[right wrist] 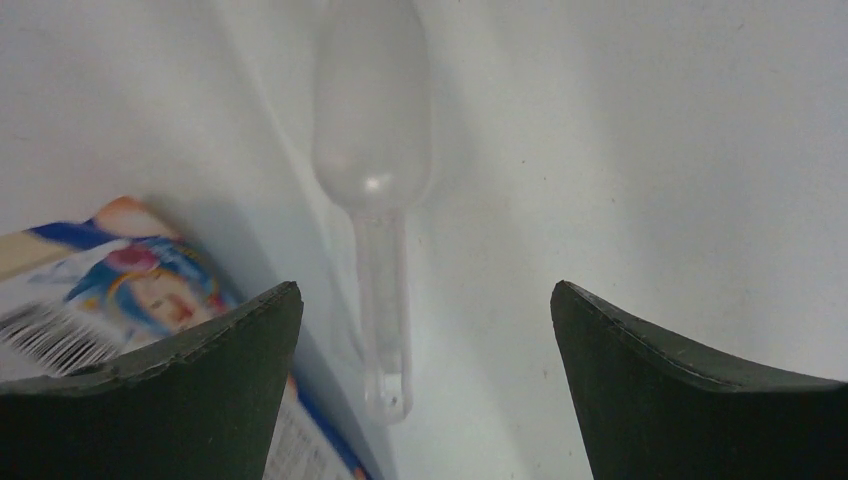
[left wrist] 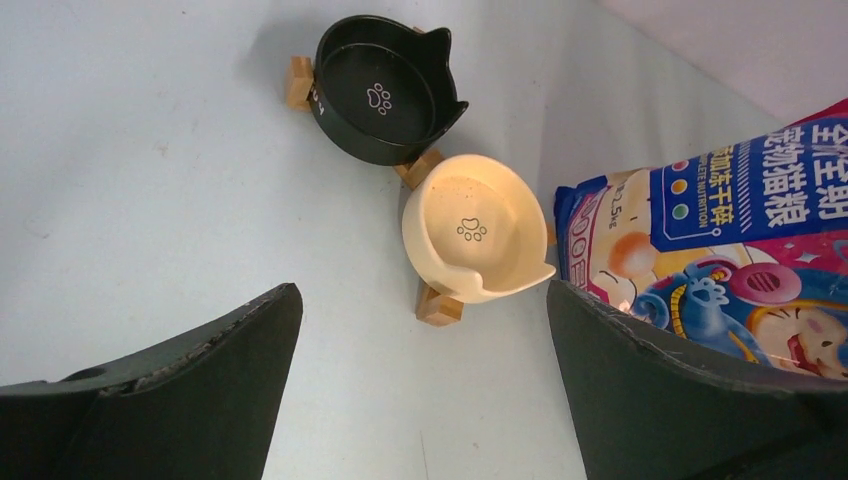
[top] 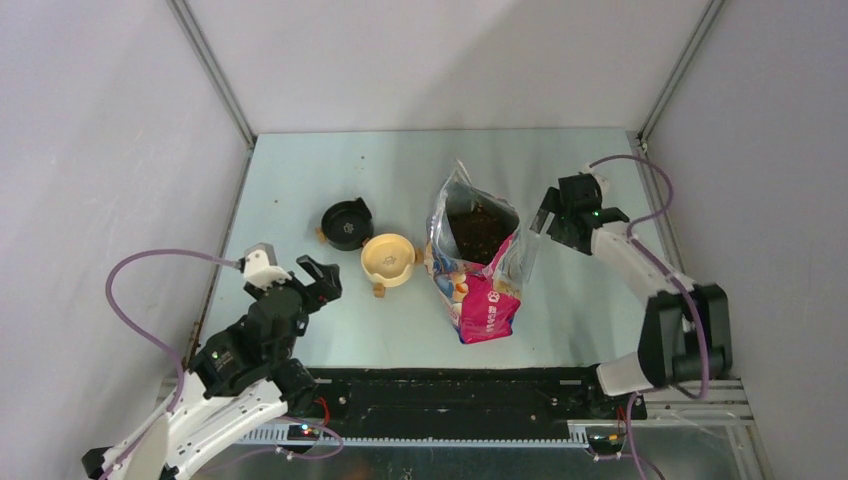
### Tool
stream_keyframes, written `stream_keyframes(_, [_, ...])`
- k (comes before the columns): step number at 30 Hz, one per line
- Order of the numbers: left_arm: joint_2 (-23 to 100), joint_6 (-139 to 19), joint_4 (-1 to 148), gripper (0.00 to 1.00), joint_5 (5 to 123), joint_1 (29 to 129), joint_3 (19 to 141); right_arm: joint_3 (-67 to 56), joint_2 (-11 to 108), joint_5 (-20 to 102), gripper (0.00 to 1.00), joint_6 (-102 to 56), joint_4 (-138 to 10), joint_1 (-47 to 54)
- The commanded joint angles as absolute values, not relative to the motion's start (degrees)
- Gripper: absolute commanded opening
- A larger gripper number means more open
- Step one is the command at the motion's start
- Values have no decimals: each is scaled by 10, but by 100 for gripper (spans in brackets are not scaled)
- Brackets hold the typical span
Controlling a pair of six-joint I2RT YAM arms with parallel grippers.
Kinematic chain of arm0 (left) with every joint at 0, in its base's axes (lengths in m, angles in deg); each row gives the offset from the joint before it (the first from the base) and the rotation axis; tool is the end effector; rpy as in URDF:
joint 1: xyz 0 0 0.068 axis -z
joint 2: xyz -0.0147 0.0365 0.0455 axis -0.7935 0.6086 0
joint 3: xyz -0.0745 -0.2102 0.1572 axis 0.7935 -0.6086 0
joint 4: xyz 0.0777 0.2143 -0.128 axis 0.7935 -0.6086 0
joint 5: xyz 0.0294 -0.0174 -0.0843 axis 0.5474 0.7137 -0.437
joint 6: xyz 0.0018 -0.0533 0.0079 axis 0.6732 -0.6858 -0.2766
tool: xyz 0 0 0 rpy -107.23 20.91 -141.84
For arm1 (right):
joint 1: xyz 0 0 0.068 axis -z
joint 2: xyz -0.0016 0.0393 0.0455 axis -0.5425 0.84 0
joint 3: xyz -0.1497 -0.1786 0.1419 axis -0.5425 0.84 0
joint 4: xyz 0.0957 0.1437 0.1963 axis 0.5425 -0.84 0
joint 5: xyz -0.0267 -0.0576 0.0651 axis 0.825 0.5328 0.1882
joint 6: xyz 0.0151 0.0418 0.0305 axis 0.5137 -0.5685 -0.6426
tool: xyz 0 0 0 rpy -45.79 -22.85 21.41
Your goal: Serve the pet food
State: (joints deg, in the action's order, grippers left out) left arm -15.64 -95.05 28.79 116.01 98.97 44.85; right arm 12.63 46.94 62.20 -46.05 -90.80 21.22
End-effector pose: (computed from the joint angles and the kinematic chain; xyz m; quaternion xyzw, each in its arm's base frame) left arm 0.0736 -0.0417 0.2891 -0.1947 0.7897 -0.1325 0.5665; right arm 0.2873 0.0509 0.2532 0.1862 0.9142 0.0218 0.3592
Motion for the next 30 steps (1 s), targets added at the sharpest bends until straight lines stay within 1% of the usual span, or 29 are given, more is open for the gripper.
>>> stream_keyframes(1, [-174, -984, 273, 99, 1196, 989, 444, 80, 549, 635, 98, -471, -884, 212])
stream_keyframes(6, [-185, -1006, 252, 99, 1194, 988, 434, 45, 651, 624, 93, -477, -889, 199])
stream_keyframes(12, [-194, -1009, 256, 99, 1178, 989, 425, 31, 699, 656, 91, -494, -892, 174])
stream_keyframes(14, [-195, -1009, 258, 99, 1175, 988, 424, 31, 711, 644, 87, -495, -890, 173])
stream_keyframes(15, [-196, -1010, 259, 99, 1173, 989, 424, 31, 719, 641, 83, -496, -891, 171])
stream_keyframes(18, [-194, -1015, 260, 100, 1167, 989, 424, 31, 731, 636, 74, -502, -893, 166])
stream_keyframes(22, [-190, -1016, 268, 99, 1155, 989, 426, 32, 741, 648, 53, -508, -900, 163])
stream_keyframes(25, [-182, -1015, 270, 99, 1151, 989, 430, 31, 736, 653, 44, -507, -907, 164])
stream_keyframes(26, [-177, -1015, 271, 99, 1149, 989, 432, 31, 730, 660, 36, -508, -917, 163])
stream_keyframes(27, [-175, -1016, 271, 99, 1149, 989, 433, 34, 726, 663, 32, -510, -919, 163])
stream_keyframes(28, [-170, -1016, 271, 99, 1148, 989, 434, 36, 713, 672, 25, -510, -920, 163])
stream_keyframes(29, [-166, -1016, 271, 100, 1148, 989, 435, 44, 707, 674, 21, -510, -916, 163])
stream_keyframes(30, [-165, -1016, 273, 99, 1146, 989, 436, 49, 690, 677, 16, -509, -912, 163])
